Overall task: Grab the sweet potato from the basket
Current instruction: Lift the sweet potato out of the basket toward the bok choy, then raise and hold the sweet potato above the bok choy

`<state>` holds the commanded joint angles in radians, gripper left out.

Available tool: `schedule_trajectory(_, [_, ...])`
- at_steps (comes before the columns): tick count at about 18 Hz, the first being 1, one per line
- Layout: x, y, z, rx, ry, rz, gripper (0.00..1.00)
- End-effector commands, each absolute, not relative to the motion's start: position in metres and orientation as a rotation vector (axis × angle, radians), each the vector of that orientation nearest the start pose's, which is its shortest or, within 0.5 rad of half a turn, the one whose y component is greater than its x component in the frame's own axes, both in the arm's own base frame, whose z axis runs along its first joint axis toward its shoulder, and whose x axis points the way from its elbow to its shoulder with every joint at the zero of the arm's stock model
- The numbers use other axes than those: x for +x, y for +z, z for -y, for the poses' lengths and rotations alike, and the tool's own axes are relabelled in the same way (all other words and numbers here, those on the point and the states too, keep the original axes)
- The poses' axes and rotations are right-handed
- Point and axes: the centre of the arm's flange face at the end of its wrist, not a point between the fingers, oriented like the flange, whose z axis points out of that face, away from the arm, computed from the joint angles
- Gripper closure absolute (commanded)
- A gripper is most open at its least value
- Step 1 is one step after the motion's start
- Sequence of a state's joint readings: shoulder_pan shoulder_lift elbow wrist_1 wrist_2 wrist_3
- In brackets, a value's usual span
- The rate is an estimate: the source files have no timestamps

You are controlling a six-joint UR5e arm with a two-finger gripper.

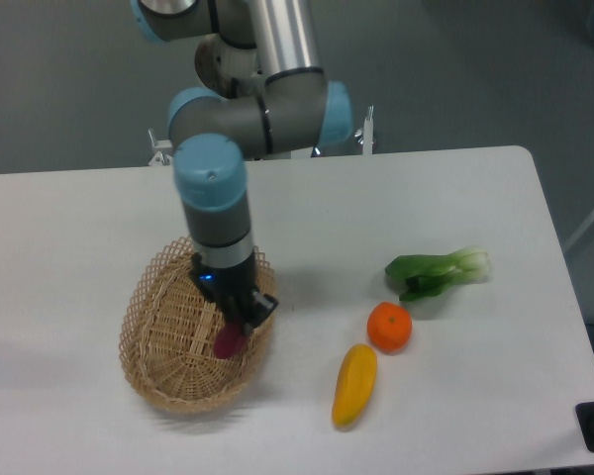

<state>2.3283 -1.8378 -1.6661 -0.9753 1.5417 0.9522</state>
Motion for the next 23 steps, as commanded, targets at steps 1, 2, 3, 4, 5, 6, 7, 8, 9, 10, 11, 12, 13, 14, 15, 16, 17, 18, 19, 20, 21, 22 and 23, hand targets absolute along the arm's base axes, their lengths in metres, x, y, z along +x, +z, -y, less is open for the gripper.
schedule_trajectory(1, [-0.327,0.373,-0.518,-2.941,0.223,-0.297,0.80])
schedule_trajectory(2, [-0.341,0.380,-0.509,-2.940,0.206,-0.297,0.79])
schedule_trajectory(3, [-0.357,0.386,-0.499,-2.940,0.198,-0.298,0.79])
schedule_trajectory(4, [-0.369,0.393,-0.491,-2.938,0.199,-0.304,0.79])
schedule_trajectory(5, [-0.378,0.401,-0.483,-2.939,0.196,-0.309,0.79])
schedule_trajectory(6, [-0.388,0.407,-0.473,-2.942,0.197,-0.309,0.79])
schedule_trajectory(7, [-0.398,0.410,-0.462,-2.949,0.193,-0.310,0.79])
schedule_trajectory(8, [-0.404,0.417,-0.449,-2.952,0.196,-0.321,0.79])
schedule_trajectory(9, [-0.409,0.420,-0.441,-2.957,0.191,-0.351,0.79])
schedule_trajectory(10, [-0.415,0.423,-0.431,-2.960,0.189,-0.374,0.79])
schedule_trajectory(11, [-0.421,0.428,-0.422,-2.960,0.194,-0.386,0.79])
schedule_trajectory(12, [-0.424,0.428,-0.416,-2.960,0.184,-0.400,0.79])
schedule_trajectory(13, [-0.428,0.429,-0.409,-2.957,0.172,-0.404,0.79])
schedule_trajectory(14, [-0.432,0.432,-0.402,-2.952,0.172,-0.407,0.79])
schedule_trajectory(15, [-0.435,0.433,-0.397,-2.954,0.169,-0.416,0.79])
schedule_trajectory(16, [-0.438,0.435,-0.394,-2.951,0.177,-0.423,0.79])
schedule_trajectory(17, [-0.441,0.437,-0.392,-2.949,0.182,-0.426,0.79])
schedule_trajectory(18, [-0.441,0.438,-0.392,-2.941,0.182,-0.423,0.79])
schedule_trajectory(19, [-0.441,0.439,-0.393,-2.936,0.181,-0.423,0.79])
schedule_trajectory(20, [-0.442,0.441,-0.393,-2.934,0.186,-0.426,0.79])
schedule_trajectory(21, [-0.442,0.441,-0.392,-2.935,0.186,-0.421,0.79])
schedule_trajectory(22, [-0.443,0.440,-0.392,-2.936,0.184,-0.419,0.79])
schedule_trajectory(23, [-0.444,0.440,-0.391,-2.937,0.184,-0.417,0.79])
